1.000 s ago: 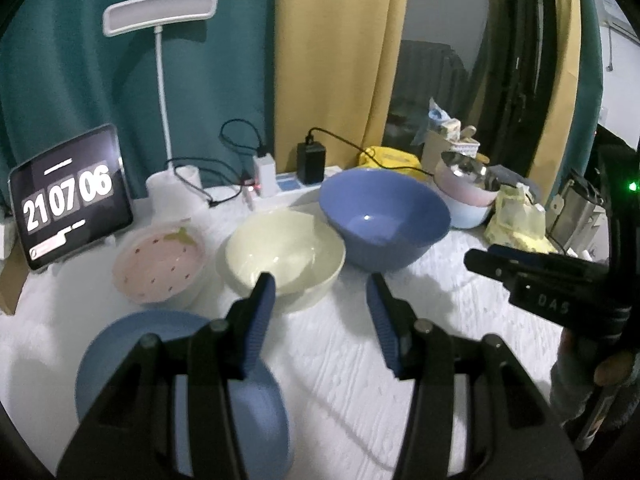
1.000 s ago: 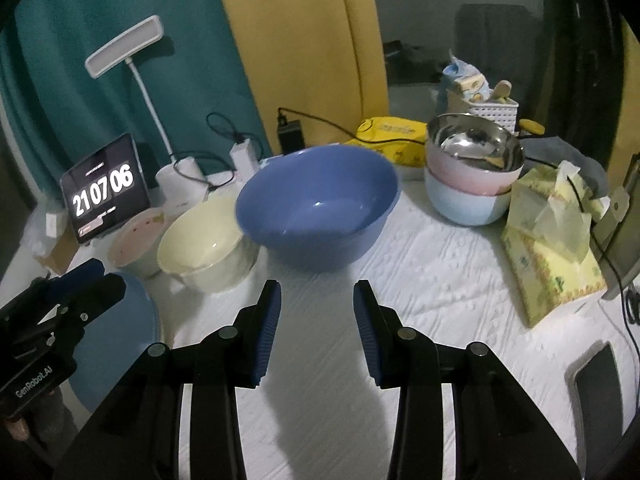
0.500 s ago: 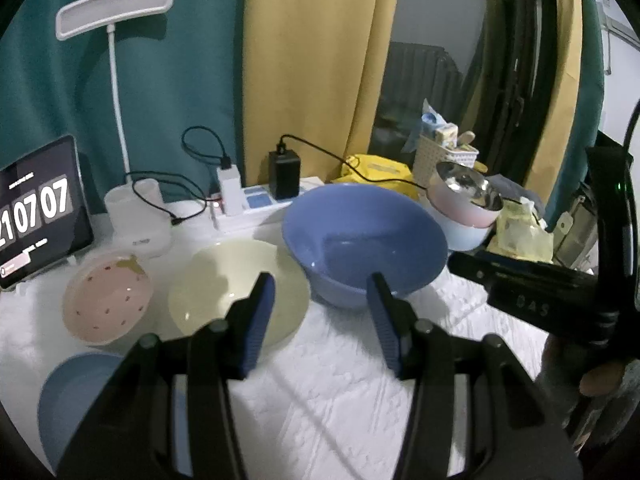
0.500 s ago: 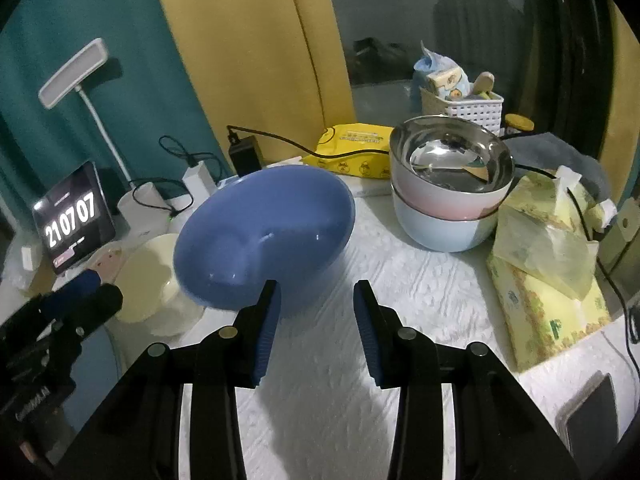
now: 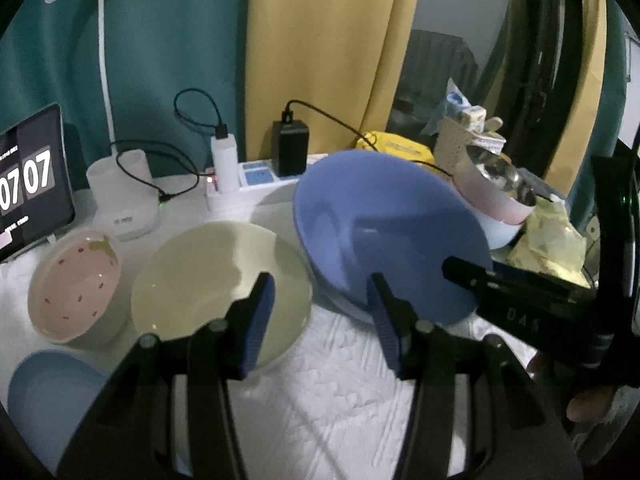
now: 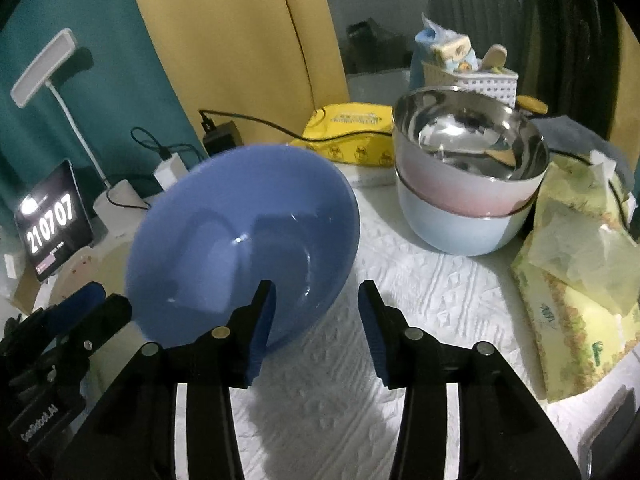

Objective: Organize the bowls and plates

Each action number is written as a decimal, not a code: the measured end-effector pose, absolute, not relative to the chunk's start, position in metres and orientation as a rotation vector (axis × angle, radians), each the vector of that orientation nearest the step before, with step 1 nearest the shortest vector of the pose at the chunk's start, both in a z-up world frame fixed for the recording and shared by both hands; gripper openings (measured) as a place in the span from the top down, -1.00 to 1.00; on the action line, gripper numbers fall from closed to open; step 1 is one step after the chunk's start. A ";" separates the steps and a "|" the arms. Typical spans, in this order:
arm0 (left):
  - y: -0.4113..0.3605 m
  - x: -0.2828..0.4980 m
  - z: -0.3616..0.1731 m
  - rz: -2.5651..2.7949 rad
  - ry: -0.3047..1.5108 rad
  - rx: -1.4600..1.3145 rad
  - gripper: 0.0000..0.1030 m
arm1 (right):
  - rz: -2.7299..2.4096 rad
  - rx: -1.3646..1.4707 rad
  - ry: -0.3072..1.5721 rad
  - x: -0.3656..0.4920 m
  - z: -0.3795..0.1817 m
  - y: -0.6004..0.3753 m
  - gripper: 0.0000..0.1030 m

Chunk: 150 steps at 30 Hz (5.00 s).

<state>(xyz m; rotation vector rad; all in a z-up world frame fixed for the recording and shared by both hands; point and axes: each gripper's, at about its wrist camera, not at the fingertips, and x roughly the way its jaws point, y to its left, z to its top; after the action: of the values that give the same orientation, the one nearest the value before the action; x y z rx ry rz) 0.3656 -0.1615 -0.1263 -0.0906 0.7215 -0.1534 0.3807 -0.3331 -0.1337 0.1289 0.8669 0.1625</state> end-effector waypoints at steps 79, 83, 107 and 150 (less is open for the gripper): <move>-0.164 0.292 -0.113 -0.252 0.694 -0.033 0.34 | 0.142 0.141 0.870 0.301 -0.104 -0.332 0.61; -0.160 0.283 -0.114 -0.255 0.699 -0.041 0.34 | 0.138 0.141 0.875 0.289 -0.102 -0.328 0.60; -0.142 0.227 -0.127 -0.251 0.751 -0.054 0.34 | 0.130 0.124 0.953 0.229 -0.108 -0.310 0.53; -0.098 0.210 -0.103 -0.174 0.747 -0.085 0.10 | 0.121 0.138 0.929 0.227 -0.075 -0.312 0.26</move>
<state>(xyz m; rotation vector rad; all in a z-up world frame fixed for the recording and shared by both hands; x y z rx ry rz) 0.2104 -0.0977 -0.1026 -0.0852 0.7468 -0.1737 0.2269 -0.3120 -0.0751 0.1382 0.9289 0.1207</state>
